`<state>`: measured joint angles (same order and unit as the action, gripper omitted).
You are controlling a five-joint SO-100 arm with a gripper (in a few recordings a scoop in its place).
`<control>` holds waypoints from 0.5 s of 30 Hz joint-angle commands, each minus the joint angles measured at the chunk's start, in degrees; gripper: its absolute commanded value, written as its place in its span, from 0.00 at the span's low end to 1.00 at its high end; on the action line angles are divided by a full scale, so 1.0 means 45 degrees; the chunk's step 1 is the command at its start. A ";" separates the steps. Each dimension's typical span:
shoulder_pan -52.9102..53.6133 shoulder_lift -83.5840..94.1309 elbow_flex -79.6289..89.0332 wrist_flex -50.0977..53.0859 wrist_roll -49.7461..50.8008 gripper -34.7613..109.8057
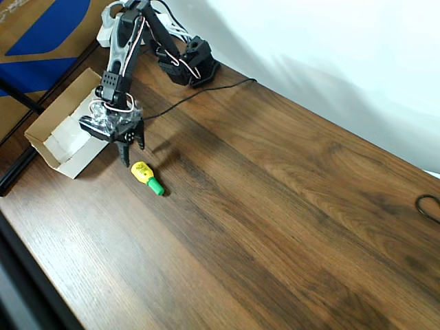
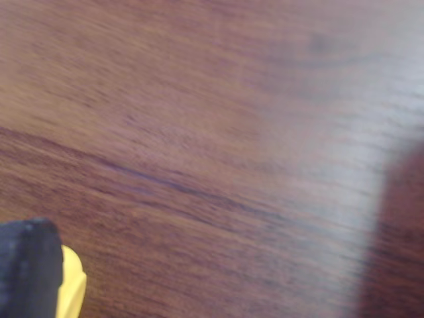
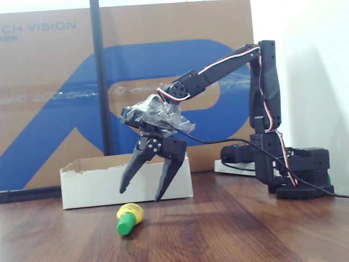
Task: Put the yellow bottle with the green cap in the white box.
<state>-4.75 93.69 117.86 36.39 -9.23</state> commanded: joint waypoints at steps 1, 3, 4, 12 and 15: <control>-0.0605 0.0234 -0.0684 0.0020 0.0000 0.45; -0.0879 0.0020 -0.0977 0.0117 0.0137 0.45; -0.0996 -0.0156 -0.1191 0.0176 0.0176 0.45; -0.1445 -0.0605 -0.1758 0.0234 0.0332 0.46; -0.1387 -0.0742 -0.1738 0.0195 0.0332 0.47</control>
<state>-11.43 88.77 112.59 36.91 -7.12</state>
